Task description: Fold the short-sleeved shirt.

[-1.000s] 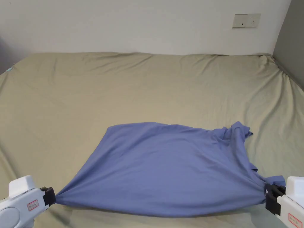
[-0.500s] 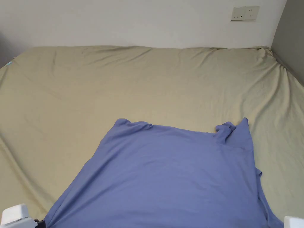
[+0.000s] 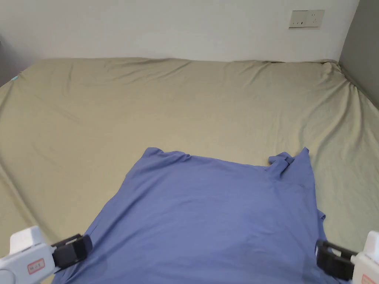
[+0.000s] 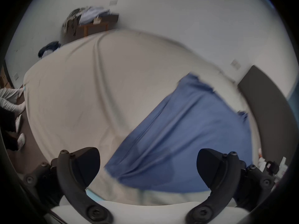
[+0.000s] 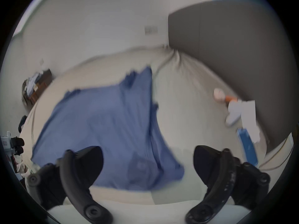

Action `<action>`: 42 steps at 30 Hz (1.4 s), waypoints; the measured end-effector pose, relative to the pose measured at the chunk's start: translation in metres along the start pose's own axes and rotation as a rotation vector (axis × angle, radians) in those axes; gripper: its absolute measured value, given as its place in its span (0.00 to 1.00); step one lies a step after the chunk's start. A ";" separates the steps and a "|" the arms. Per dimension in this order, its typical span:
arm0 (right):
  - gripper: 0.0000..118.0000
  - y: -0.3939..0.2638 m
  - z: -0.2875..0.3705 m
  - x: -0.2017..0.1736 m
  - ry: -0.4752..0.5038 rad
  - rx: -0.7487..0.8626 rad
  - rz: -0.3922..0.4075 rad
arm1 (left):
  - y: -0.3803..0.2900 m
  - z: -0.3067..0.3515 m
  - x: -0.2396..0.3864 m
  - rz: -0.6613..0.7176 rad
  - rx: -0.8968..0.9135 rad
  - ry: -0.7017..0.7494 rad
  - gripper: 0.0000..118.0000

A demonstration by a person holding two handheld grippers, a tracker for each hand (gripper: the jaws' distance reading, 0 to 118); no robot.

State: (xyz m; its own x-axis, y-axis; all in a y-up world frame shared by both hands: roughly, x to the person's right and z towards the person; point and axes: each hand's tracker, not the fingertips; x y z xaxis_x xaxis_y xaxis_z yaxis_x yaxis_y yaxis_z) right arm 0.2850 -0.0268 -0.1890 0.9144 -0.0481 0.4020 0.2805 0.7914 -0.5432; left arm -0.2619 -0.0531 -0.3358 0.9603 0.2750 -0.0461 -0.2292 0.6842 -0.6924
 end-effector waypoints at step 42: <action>0.01 0.109 -0.102 -0.023 -0.165 0.348 0.170 | 0.194 -0.330 0.188 -0.318 -0.210 -0.090 0.96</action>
State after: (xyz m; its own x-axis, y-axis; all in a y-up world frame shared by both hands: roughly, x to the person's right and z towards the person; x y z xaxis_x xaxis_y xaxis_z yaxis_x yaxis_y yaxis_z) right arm 0.3242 -0.0018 -0.3329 0.8722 0.1764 0.4562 -0.0113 0.9397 -0.3417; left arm -0.0735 -0.0911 -0.7166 0.9581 0.1360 0.2519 0.1246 0.5942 -0.7946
